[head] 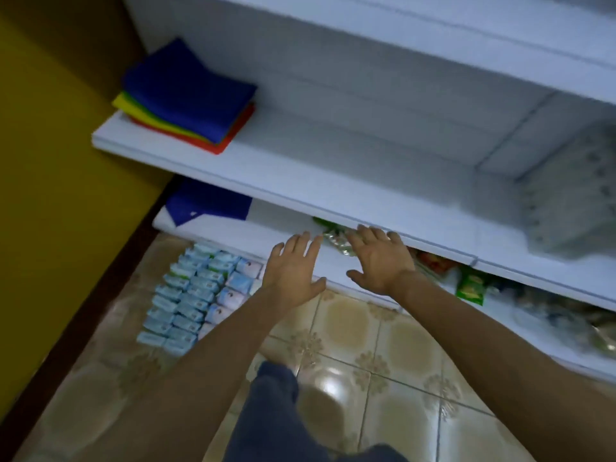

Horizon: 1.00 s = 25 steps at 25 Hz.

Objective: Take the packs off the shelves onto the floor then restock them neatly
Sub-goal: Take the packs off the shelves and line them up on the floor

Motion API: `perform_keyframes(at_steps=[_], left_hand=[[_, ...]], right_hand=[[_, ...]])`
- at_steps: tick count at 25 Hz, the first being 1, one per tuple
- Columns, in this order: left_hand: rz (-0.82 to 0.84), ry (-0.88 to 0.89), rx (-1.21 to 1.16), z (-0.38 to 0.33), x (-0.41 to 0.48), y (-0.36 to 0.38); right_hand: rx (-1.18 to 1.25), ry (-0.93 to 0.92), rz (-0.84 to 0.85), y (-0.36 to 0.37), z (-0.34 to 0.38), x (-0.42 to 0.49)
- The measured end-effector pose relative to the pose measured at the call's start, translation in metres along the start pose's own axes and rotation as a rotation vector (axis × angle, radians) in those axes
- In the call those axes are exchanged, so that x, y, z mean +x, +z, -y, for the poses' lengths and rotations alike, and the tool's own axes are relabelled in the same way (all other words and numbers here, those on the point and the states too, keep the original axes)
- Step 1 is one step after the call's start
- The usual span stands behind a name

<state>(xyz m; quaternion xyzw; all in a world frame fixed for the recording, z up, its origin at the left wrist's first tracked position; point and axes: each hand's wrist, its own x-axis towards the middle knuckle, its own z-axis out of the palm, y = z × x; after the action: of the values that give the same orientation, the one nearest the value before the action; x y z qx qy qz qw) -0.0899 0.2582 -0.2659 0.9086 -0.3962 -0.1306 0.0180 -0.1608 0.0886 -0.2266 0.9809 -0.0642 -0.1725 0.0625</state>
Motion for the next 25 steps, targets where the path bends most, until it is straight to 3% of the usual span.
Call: perform_keyframes(at_steps=[12, 18, 25], left_hand=[[-0.344, 0.479, 0.018, -0.354, -0.06, -0.104], [-0.421, 0.613, -0.036, -0.44, -0.03, -0.149], [-0.557, 0.711, -0.212, -0.538, 0.095, -0.208]], right_hand=[[0.052, 0.492, -0.28, 0.004, -0.191, -0.34], [0.064, 0.583, -0.4, -0.017, -0.266, -0.382], [-0.088, 0.613, -0.553, -0.071, -0.395, -0.359]])
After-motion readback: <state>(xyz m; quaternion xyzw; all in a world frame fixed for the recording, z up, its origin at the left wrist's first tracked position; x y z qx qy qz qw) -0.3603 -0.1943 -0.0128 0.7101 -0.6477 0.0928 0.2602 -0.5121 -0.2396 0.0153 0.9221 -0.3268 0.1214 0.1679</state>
